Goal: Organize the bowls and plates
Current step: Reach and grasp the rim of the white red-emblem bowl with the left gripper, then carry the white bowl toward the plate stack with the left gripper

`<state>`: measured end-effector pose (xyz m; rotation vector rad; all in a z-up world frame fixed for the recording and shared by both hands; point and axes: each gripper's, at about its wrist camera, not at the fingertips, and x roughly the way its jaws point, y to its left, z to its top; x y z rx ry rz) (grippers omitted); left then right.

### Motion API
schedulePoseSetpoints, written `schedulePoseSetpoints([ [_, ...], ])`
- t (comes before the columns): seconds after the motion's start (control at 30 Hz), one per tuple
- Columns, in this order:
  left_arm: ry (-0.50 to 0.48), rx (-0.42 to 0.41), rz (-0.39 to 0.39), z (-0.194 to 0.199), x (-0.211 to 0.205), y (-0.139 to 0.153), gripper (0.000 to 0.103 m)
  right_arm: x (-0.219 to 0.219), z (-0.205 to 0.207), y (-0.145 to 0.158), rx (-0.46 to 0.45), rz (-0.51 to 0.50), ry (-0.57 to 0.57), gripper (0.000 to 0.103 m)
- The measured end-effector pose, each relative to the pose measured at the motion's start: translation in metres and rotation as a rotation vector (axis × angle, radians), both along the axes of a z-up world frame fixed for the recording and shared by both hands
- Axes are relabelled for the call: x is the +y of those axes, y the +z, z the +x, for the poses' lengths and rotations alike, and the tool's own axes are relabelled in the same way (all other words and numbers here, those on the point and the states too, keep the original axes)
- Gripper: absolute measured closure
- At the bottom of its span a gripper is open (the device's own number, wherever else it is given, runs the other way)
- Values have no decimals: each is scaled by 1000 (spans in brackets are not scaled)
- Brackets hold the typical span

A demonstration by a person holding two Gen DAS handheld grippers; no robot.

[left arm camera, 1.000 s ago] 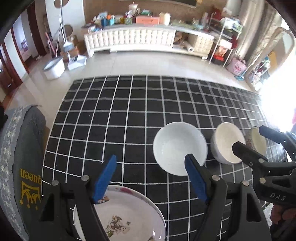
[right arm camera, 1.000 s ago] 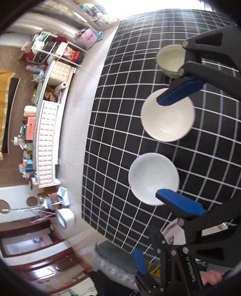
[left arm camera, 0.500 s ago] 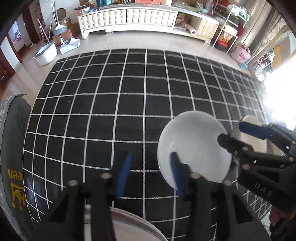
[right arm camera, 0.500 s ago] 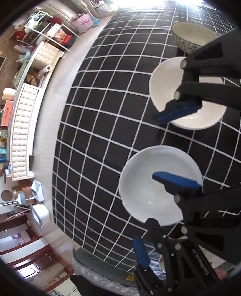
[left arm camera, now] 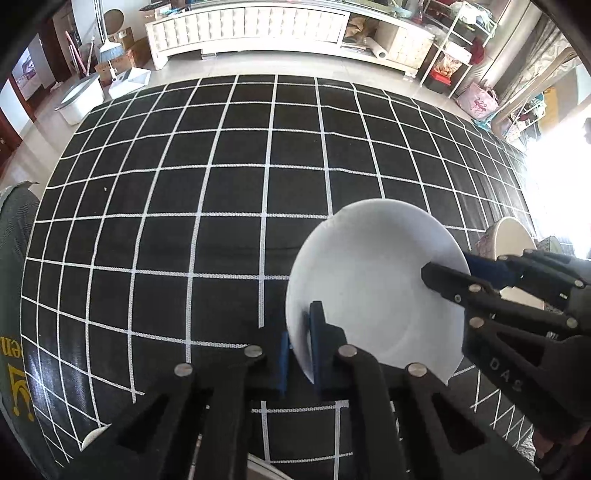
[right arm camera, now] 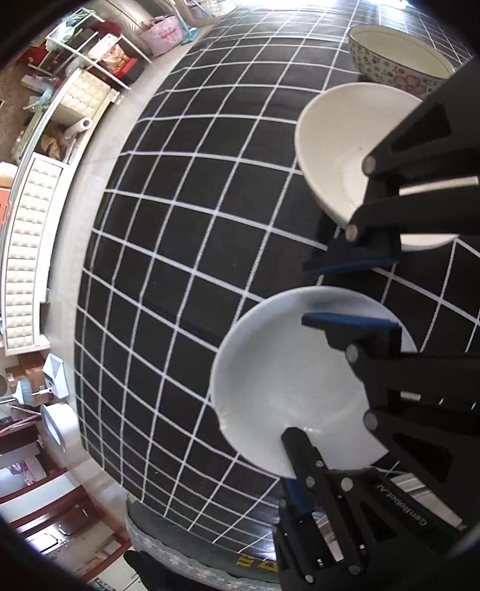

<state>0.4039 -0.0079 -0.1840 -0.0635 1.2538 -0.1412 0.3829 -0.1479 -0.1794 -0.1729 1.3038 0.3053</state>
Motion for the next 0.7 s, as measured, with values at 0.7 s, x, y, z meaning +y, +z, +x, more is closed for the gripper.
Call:
schedulePoseSetpoints([
  [0.7,-39,-66,-1,-59,-20,54,95,-8,-43,46,-56,32,-80,88],
])
